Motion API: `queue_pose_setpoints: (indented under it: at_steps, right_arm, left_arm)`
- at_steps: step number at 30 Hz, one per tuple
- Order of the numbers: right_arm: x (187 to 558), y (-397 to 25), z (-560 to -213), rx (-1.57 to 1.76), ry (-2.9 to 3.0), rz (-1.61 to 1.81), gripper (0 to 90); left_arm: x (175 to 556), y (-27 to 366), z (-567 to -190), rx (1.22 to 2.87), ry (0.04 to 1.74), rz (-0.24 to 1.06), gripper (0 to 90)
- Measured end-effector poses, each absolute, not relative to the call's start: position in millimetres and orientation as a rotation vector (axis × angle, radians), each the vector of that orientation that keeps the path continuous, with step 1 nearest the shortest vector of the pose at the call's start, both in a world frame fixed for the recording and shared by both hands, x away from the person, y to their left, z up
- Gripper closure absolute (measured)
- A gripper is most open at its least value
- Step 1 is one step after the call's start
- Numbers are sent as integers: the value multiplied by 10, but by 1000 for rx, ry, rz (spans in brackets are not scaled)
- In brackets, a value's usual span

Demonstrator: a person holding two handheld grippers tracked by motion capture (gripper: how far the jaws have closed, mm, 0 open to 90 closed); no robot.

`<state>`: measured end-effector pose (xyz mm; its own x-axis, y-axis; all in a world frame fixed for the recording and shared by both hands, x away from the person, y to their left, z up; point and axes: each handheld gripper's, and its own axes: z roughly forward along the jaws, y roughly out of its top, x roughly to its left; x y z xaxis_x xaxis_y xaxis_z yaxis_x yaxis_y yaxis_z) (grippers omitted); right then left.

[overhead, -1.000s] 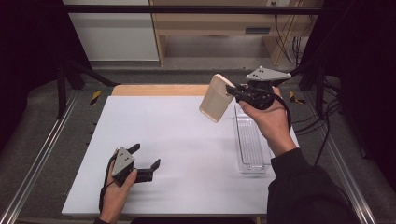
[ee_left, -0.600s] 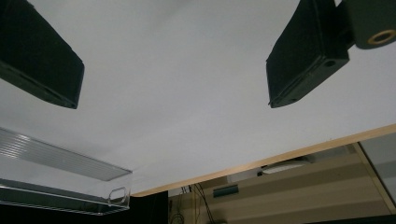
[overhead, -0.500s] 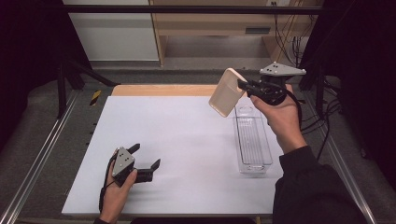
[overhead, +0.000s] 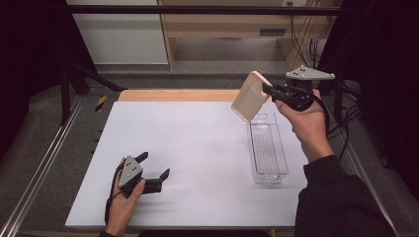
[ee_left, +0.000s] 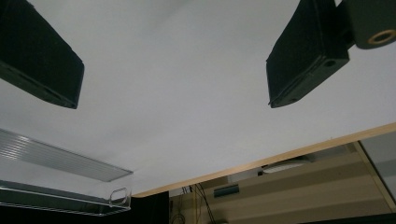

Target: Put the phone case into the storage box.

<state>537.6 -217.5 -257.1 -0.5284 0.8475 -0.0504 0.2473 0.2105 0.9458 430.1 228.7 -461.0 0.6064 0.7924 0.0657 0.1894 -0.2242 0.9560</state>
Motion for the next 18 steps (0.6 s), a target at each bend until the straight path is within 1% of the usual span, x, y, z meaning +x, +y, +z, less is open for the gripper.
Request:
queue_pose_setpoints:
  at_steps: [18]
  right_arm:
    - [5367, -2526, -2601, 1082, 1844, 1291, 792]
  left_arm:
    - [4302, 2302, -4609, 1741, 813, 694, 36]
